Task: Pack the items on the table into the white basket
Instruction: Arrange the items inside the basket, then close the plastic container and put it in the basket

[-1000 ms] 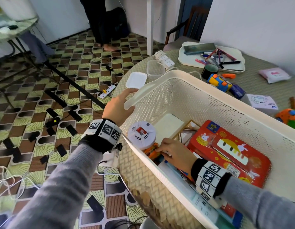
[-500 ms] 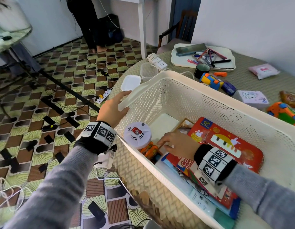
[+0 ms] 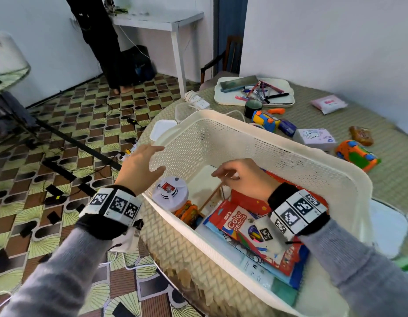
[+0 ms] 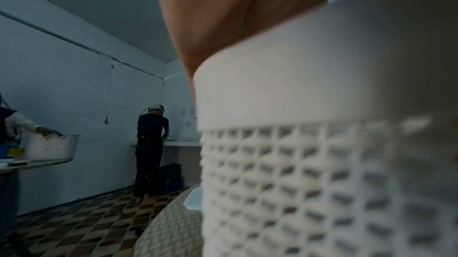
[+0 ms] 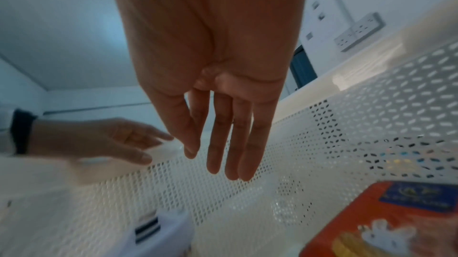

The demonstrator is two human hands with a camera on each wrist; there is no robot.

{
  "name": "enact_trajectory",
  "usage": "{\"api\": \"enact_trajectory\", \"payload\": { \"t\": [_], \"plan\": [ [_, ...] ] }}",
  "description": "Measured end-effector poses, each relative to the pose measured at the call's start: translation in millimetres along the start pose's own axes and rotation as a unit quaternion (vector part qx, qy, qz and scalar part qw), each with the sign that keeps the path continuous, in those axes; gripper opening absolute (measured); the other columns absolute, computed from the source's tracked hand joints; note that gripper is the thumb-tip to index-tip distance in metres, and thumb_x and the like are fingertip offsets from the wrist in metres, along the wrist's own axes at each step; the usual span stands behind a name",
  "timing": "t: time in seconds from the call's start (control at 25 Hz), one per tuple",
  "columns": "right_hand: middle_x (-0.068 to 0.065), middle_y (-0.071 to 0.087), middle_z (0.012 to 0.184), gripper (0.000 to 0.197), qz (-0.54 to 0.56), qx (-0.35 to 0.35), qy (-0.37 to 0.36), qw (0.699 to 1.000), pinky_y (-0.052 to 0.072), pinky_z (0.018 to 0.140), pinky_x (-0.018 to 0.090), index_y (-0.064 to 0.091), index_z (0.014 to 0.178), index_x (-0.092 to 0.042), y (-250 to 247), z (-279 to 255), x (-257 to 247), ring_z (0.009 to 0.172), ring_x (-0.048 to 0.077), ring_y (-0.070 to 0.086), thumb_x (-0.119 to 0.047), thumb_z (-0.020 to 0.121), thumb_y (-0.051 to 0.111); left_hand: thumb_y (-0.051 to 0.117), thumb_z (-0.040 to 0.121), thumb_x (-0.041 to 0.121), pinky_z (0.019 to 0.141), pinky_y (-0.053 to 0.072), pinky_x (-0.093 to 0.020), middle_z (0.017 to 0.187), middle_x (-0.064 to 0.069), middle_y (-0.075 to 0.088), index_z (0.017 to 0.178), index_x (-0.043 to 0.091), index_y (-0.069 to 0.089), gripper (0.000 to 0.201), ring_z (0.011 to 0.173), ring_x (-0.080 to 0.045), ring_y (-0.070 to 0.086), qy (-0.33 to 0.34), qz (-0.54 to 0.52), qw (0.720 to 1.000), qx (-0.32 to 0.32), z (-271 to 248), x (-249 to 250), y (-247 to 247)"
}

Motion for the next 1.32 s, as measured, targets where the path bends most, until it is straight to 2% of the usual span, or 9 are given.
{"api": "enact_trajectory", "payload": {
  "t": [0.08, 0.2, 0.4, 0.68, 0.8, 0.92, 1.0, 1.2, 1.32],
  "plan": [
    [-0.002, 0.072, 0.097, 0.021, 0.01, 0.05, -0.006, 0.999, 0.048, 0.071, 0.011, 0.073, 0.101, -0.011, -28.4, -16.0, -11.2, 0.086, 0.016, 0.066, -0.002, 0.088, 0.06, 0.065, 0.088, 0.023, 0.106, 0.031, -0.03, 0.138, -0.001, 0.049, 0.132, 0.019, 0.05, 0.047, 0.128, -0.018, 0.044, 0.008, -0.022, 1.0, -0.017, -6.5, 24.5, -6.2],
    [-0.007, 0.071, 0.099, 0.022, 0.011, 0.124, -0.015, 0.992, 0.052, 0.073, 0.016, 0.073, 0.102, -0.015, -82.1, -57.8, -25.9, 0.087, 0.008, 0.065, -0.005, 0.089, 0.059, 0.065, 0.088, 0.026, 0.094, 0.04, -0.027, 0.131, 0.006, 0.052, 0.128, 0.026, 0.053, 0.042, 0.118, -0.012, 0.049, 0.049, -0.069, 0.995, -0.043, -17.1, 83.0, -11.7],
    [-0.011, 0.071, 0.096, 0.024, 0.067, 0.22, -0.011, 0.973, 0.047, 0.07, 0.013, 0.07, 0.098, -0.026, -161.1, -159.0, -23.2, 0.085, 0.001, 0.064, -0.006, 0.09, 0.059, 0.064, 0.089, 0.027, 0.078, 0.045, -0.018, 0.116, 0.013, 0.056, 0.123, 0.025, 0.057, 0.035, 0.104, -0.004, 0.052, 0.161, -0.127, 0.977, -0.058, -46.0, 212.5, -0.4],
    [-0.005, 0.073, 0.094, 0.025, 0.082, 0.313, 0.123, 0.938, 0.051, 0.072, 0.017, 0.071, 0.097, -0.022, -196.0, -330.5, 49.5, 0.082, 0.002, 0.064, -0.001, 0.09, 0.059, 0.065, 0.088, 0.022, 0.08, 0.046, -0.017, 0.111, 0.011, 0.063, 0.116, 0.02, 0.063, 0.028, 0.1, -0.001, 0.056, 0.292, -0.219, 0.922, -0.132, -121.5, 376.8, 74.5],
    [-0.001, 0.071, 0.088, 0.022, 0.092, 0.338, 0.188, 0.917, 0.049, 0.066, 0.015, 0.072, 0.095, -0.013, -192.9, -402.0, 80.4, 0.073, 0.0, 0.061, 0.003, 0.089, 0.057, 0.065, 0.088, 0.02, 0.076, 0.041, -0.008, 0.113, 0.006, 0.064, 0.116, 0.017, 0.063, 0.028, 0.097, -0.004, 0.057, 0.33, -0.225, 0.901, -0.171, -162.9, 416.5, 128.7],
    [-0.002, 0.07, 0.085, 0.025, 0.142, 0.341, 0.242, 0.897, 0.048, 0.064, 0.021, 0.07, 0.09, -0.02, -177.1, -450.2, 107.2, 0.073, 0.005, 0.061, 0.001, 0.09, 0.057, 0.065, 0.088, 0.02, 0.073, 0.038, -0.003, 0.111, 0.008, 0.063, 0.116, 0.018, 0.062, 0.027, 0.097, -0.005, 0.057, 0.304, -0.231, 0.899, -0.213, -191.8, 433.3, 174.8],
    [0.0, 0.071, 0.091, 0.024, 0.158, 0.332, 0.268, 0.891, 0.049, 0.065, 0.018, 0.071, 0.092, -0.021, -165.8, -474.1, 125.6, 0.078, 0.01, 0.063, -0.001, 0.091, 0.058, 0.064, 0.089, 0.019, 0.071, 0.039, -0.003, 0.107, 0.008, 0.064, 0.113, 0.018, 0.063, 0.024, 0.094, -0.005, 0.059, 0.274, -0.255, 0.9, -0.222, -204.5, 442.4, 198.6],
    [-0.001, 0.068, 0.094, 0.019, 0.198, 0.302, 0.329, 0.873, 0.046, 0.06, 0.008, 0.067, 0.103, -0.006, -134.1, -496.1, 169.9, 0.071, -0.007, 0.061, -0.001, 0.094, 0.052, 0.063, 0.087, 0.015, 0.071, 0.044, -0.011, 0.094, 0.007, 0.069, 0.103, 0.017, 0.067, 0.016, 0.084, -0.006, 0.063, 0.185, -0.297, 0.907, -0.235, -209.9, 442.5, 250.1],
    [-0.003, 0.068, 0.095, 0.018, 0.201, 0.271, 0.355, 0.872, 0.048, 0.066, 0.013, 0.068, 0.102, -0.013, -120.6, -492.7, 196.8, 0.079, 0.001, 0.061, -0.006, 0.093, 0.055, 0.063, 0.086, 0.014, 0.07, 0.042, -0.008, 0.093, 0.009, 0.068, 0.101, 0.019, 0.067, 0.016, 0.079, 0.004, 0.06, 0.144, -0.303, 0.908, -0.251, -208.9, 436.9, 282.7]
  ]
}}
Point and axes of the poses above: each hand's wrist, its own z-axis towards the middle knuckle, its own y-axis out of the palm, x = y × z, the point moved 7 cm from there along z, towards the middle knuckle
